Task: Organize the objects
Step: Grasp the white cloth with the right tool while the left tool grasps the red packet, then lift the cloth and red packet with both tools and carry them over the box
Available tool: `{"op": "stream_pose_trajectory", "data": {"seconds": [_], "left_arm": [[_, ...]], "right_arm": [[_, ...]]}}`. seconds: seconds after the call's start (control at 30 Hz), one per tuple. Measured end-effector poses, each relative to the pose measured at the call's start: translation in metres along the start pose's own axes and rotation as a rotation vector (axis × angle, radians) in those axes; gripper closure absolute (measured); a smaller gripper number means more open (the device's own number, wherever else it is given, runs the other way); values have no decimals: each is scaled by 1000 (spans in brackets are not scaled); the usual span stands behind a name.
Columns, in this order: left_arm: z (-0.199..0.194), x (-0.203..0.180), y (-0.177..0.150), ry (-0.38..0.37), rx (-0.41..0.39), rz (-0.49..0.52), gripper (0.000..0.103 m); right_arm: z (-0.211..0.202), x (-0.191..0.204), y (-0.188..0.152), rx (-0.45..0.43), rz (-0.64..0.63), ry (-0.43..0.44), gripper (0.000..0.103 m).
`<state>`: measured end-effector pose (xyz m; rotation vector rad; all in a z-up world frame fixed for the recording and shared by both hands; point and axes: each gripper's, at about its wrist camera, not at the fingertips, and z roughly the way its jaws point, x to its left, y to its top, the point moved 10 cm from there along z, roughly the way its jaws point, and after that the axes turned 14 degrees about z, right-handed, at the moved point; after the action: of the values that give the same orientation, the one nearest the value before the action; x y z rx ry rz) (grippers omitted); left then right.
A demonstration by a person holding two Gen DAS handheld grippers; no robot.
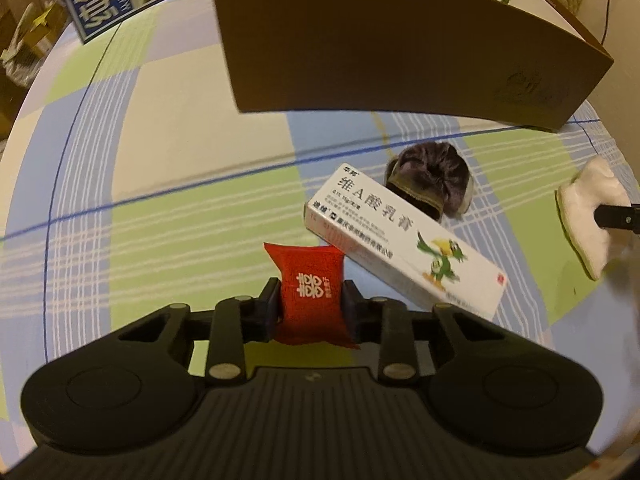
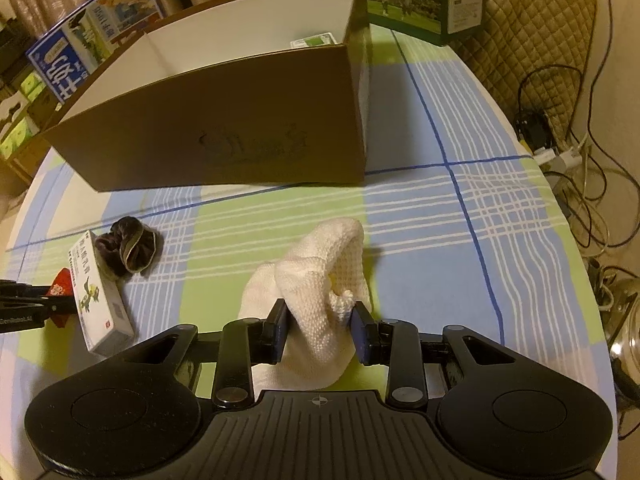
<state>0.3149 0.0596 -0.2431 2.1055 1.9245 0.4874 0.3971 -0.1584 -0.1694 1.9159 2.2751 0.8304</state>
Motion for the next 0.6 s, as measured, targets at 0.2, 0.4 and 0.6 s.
{"op": "stream_pose_trajectory", "data": {"seconds": [0.2, 0.4, 0.6], "left_arm": [[-11, -1, -16, -6, 8, -39, 77], [-25, -2, -25, -4, -5, -61, 77], [-50, -5, -18, 0, -58, -58, 77]], "right_arm": [[-4, 5, -8, 3, -23, 8, 74], [-12, 15, -22, 15, -43, 40, 75], [-27, 31, -30, 14, -60, 88, 75]]}}
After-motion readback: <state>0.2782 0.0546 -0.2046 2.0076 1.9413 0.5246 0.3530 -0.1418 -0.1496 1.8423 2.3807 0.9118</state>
